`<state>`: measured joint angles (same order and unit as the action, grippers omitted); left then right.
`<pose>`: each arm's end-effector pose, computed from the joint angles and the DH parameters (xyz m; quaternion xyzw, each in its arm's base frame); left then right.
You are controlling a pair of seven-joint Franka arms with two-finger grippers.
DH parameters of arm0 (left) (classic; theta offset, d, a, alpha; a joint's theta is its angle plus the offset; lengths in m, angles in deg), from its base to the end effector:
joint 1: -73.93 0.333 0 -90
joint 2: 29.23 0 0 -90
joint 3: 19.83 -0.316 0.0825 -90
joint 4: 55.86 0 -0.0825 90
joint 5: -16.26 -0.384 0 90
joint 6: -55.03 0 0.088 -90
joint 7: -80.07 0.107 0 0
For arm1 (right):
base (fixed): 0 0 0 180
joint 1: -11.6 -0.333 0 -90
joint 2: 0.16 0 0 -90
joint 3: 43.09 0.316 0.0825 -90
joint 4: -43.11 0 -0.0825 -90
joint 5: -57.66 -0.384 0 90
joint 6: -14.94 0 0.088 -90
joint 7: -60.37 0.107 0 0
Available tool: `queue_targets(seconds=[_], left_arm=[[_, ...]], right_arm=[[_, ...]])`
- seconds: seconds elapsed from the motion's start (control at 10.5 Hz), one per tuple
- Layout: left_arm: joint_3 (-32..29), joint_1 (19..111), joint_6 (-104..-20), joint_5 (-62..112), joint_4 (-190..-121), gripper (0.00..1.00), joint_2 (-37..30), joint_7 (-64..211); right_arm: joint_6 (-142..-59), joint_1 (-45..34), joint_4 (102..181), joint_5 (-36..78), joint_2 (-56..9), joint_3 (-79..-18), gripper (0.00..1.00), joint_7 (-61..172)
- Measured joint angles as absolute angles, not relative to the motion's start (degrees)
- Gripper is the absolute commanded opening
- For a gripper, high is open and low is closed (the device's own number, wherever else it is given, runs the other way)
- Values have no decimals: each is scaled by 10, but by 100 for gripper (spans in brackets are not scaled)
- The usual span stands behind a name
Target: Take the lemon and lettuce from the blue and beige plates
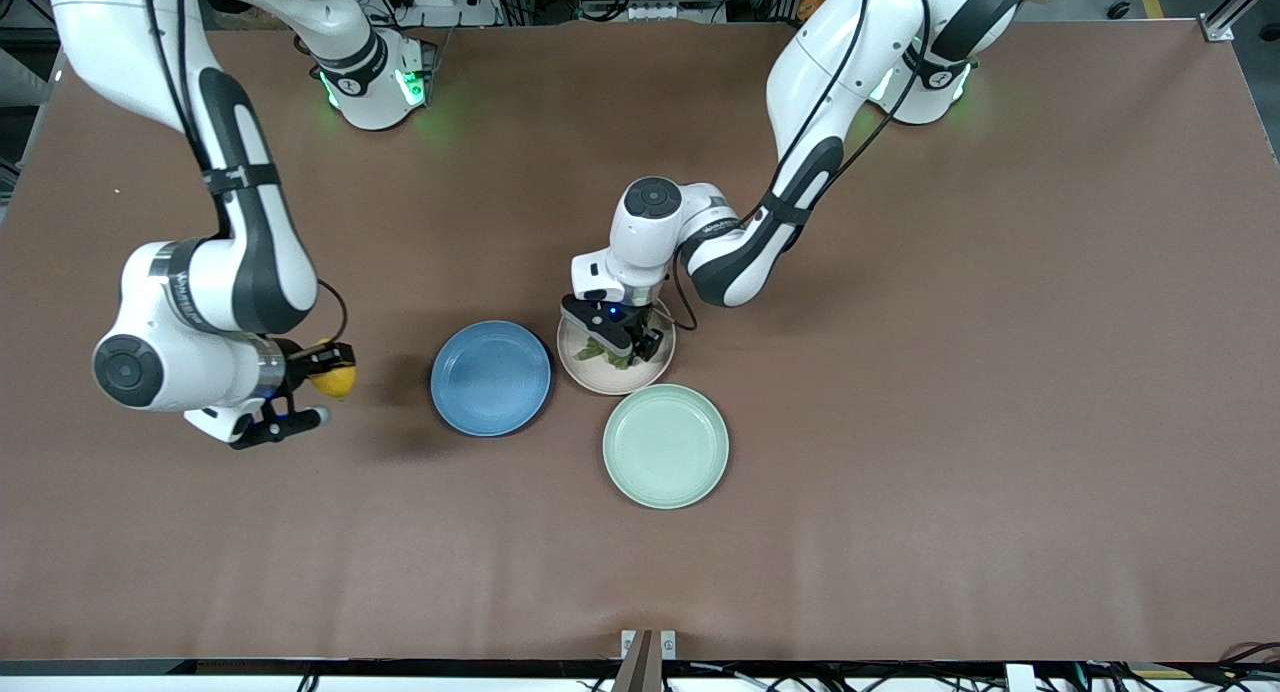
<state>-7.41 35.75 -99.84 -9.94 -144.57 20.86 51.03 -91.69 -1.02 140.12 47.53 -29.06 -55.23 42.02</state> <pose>0.4701 -0.5521 0.1703 0.9334 -0.3196 0.1517 0.0603 0.6326 0.0306 0.2872 -0.9784 -0.1276 0.1541 0.0517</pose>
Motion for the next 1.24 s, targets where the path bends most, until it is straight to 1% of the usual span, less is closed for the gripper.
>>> queue_targets(seconds=[0.1, 0.19, 0.29, 0.48, 0.76, 0.86, 0.95, 1.05, 1.14, 1.24], left_arm=[[-74, 360, -998, -100, -1445, 17, 208, 514], [-74, 362, -998, -100, -1444, 5, 207, 520], [-74, 365, -997, -100, -1443, 0, 206, 521], [-74, 370, -983, -100, -1441, 0, 204, 523], [-72, 372, -921, -95, -1431, 0, 191, 520], [-71, 372, -896, -80, -1428, 0, 178, 517], [-71, 373, -865, -56, -1425, 0, 158, 516], [-72, 379, -826, -32, -1422, 0, 133, 515], [-72, 393, -783, -9, -1419, 0, 104, 515], [-72, 413, -745, 19, -1418, 0, 73, 515]], right_arm=[[-924, 0, 1420, 460, -291, -559, 0, 401], [-940, 4, 1440, 451, -292, -567, 0, 378], [-959, 5, 1464, 448, -293, -578, 0, 349], [-973, 6, 1490, 441, -294, -600, 0, 310], [-978, 6, 1495, 439, -303, -601, 0, 306], [-978, 6, 1496, 439, -309, -601, 16, 306], [-978, 6, 1496, 438, -312, -601, 57, 306], [-978, 6, 1496, 438, -314, -601, 88, 306], [-978, 6, 1496, 437, -314, -601, 100, 306], [-978, 5, 1495, 435, -314, -601, 100, 306]])
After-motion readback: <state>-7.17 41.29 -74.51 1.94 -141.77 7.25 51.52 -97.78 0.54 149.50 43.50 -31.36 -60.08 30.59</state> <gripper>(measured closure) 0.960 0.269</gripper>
